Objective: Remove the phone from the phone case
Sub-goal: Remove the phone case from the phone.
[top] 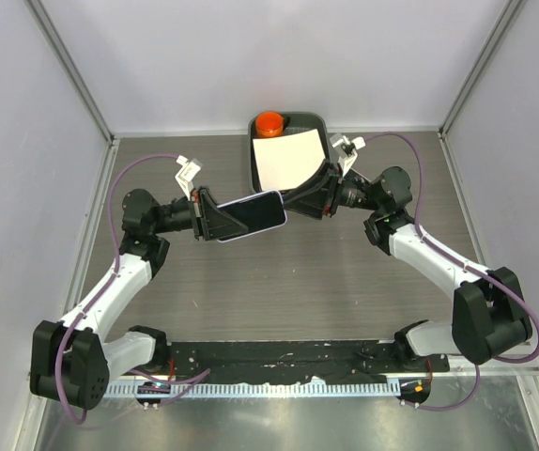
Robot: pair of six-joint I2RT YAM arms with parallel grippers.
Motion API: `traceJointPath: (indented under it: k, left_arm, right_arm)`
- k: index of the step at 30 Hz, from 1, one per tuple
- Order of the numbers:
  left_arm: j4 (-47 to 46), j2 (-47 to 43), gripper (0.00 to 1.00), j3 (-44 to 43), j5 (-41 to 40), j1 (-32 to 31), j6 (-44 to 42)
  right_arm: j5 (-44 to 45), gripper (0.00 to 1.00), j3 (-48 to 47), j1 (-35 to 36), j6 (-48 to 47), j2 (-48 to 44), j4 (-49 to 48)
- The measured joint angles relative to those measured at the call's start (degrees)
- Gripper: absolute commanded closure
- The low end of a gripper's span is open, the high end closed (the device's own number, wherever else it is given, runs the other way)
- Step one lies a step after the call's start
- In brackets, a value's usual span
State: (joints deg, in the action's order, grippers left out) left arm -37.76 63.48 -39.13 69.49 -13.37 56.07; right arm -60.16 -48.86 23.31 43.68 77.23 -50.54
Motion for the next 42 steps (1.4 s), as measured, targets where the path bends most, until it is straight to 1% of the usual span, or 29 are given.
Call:
traceJointPath:
  k: [15, 19, 28, 42]
  left_arm:
    - [-1.1, 0.0, 1.00, 0.0, 0.3, 0.0, 2.0]
    - [-2.4, 0.3, 1.00, 0.0, 0.5, 0.0, 3.3]
    - [-2.9, 0.6, 1.00, 0.3, 0.0, 0.3, 5.0]
    - [-9.9, 1.2, 1.00, 2.1, -0.4, 0.5, 11.1]
  right_arm:
    - [0.0, 0.62, -0.1, 0.0, 0.0, 0.2, 0.5]
    - [-0.2, 0.65, -0.6, 0.0, -0.3, 0.5, 0.5]
    - [-0.4, 0.67, -2.4, 0.0, -4.1, 0.8, 5.1]
    - [-0.8, 0.68, -4.2, 0.1, -7.6, 0.9, 9.0]
